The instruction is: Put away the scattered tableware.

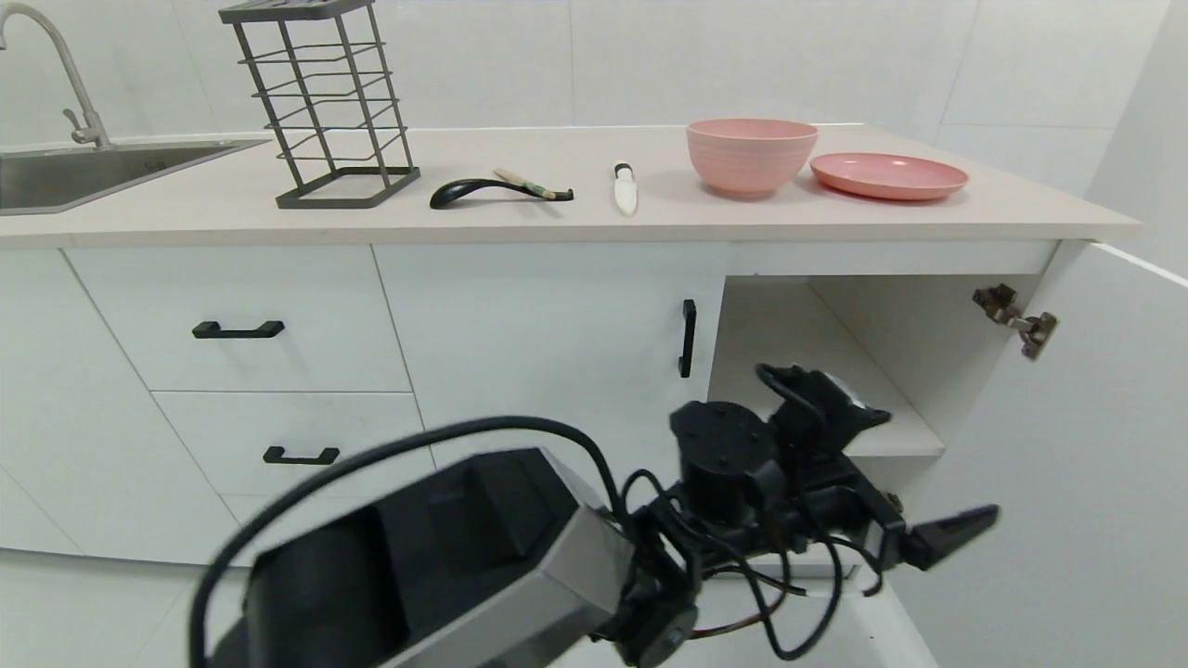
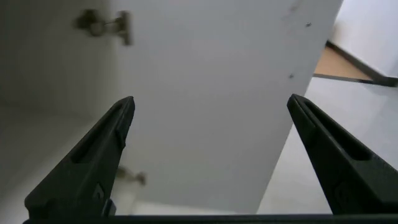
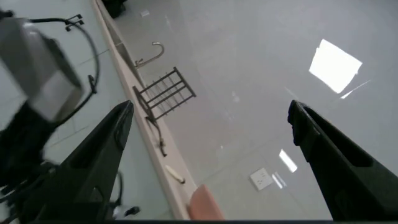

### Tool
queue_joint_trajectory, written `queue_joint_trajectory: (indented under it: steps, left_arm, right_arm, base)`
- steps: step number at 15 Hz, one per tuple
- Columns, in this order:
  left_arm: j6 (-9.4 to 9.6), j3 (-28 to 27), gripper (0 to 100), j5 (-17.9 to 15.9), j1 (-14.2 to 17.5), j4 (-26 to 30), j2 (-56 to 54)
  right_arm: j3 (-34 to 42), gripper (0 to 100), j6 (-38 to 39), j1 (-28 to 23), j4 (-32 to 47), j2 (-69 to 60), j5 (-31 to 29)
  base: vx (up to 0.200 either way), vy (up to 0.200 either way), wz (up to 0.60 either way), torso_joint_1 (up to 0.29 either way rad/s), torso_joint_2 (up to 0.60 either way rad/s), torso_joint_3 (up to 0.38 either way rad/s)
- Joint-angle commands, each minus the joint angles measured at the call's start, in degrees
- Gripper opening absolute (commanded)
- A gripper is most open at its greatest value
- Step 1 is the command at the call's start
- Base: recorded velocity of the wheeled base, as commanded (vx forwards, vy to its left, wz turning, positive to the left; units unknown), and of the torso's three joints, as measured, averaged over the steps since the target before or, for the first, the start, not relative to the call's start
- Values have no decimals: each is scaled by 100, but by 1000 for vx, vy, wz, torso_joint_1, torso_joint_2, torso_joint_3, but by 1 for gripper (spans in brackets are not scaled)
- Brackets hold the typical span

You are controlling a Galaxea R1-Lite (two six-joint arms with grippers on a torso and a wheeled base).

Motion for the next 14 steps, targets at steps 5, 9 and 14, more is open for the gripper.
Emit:
queue_joint_trajectory:
  steps: [5, 9, 14]
  left_arm:
    - [380, 6737, 100, 206, 2333, -1867, -5491]
    - [372, 7660, 100, 180, 4046, -795, -8532]
    - [345, 7642, 100, 188, 4547, 3793, -12531]
  right_arm:
    - [1074, 100, 146, 36, 2287, -1756, -611]
    - [1126, 100, 225, 36, 5082, -3382, -787]
    - [1548, 100, 304, 370, 6655, -4586, -787]
  base:
    - [0, 0, 0, 0, 0, 0]
    - [0, 0, 0, 0, 0, 0]
    - [0, 0, 0, 0, 0, 0]
